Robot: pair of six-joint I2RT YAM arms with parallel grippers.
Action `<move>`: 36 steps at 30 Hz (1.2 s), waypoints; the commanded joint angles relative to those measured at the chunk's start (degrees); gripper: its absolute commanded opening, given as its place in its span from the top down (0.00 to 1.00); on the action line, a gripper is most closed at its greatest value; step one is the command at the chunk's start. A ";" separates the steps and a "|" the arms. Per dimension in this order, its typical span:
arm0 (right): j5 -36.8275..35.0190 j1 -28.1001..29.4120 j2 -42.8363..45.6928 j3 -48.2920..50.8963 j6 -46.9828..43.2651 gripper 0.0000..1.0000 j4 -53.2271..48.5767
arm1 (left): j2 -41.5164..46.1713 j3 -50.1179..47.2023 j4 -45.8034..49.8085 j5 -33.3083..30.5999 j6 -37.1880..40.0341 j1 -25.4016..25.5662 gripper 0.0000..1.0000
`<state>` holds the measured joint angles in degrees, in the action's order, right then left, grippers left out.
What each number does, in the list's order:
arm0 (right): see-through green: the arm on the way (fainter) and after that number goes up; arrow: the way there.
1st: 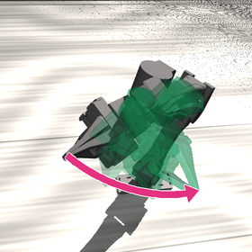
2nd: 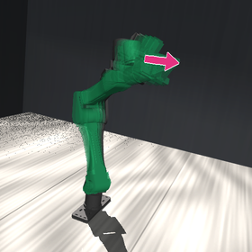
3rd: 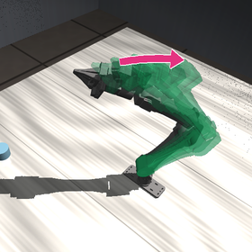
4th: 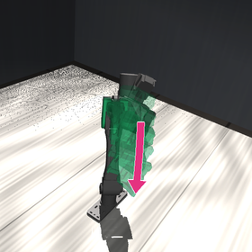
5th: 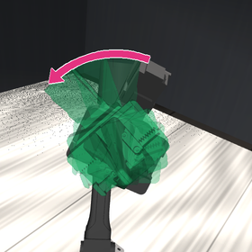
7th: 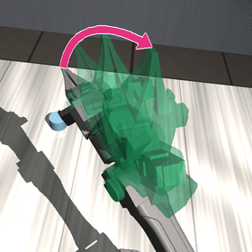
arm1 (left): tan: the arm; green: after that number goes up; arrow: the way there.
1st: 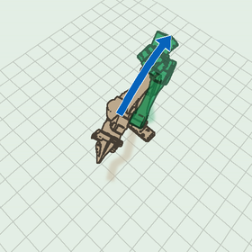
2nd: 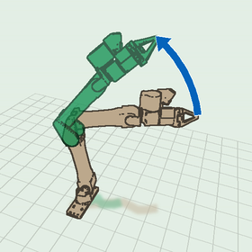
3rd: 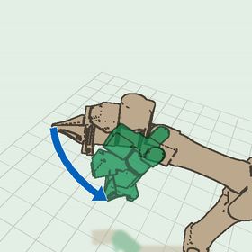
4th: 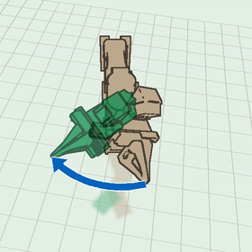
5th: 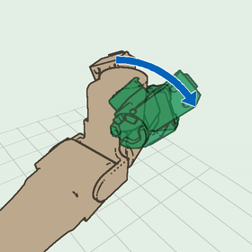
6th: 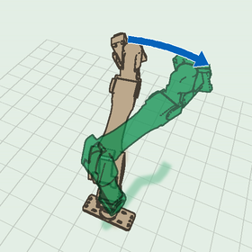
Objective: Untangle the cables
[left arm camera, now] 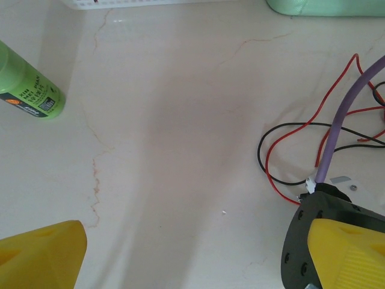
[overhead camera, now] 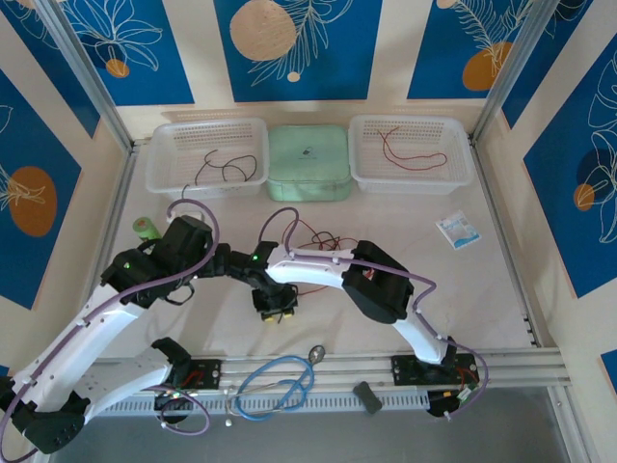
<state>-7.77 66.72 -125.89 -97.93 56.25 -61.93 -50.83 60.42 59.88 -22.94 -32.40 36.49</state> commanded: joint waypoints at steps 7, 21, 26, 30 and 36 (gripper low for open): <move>-1.72 -2.19 1.40 5.22 2.39 0.78 -3.66 | 0.69 -0.92 -0.66 0.34 1.64 -0.28 0.06; -6.00 -9.13 12.75 25.01 2.56 0.92 1.91 | 0.63 -1.38 -0.29 -0.51 1.74 -0.63 0.06; -8.64 -9.54 13.23 24.41 1.61 1.00 0.87 | 0.47 -1.19 -0.59 -0.29 1.38 -0.72 0.06; -12.07 -9.00 14.24 21.80 0.52 1.00 -2.10 | 0.82 -1.10 -0.38 -0.13 1.25 -0.77 0.06; -18.29 -8.54 22.17 17.66 -2.70 1.00 -7.56 | 2.04 -1.82 -3.28 4.79 3.42 -0.76 0.08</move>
<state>-20.58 58.04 -109.89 -77.32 55.35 -63.75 -49.91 59.51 58.63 -21.34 -30.92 36.34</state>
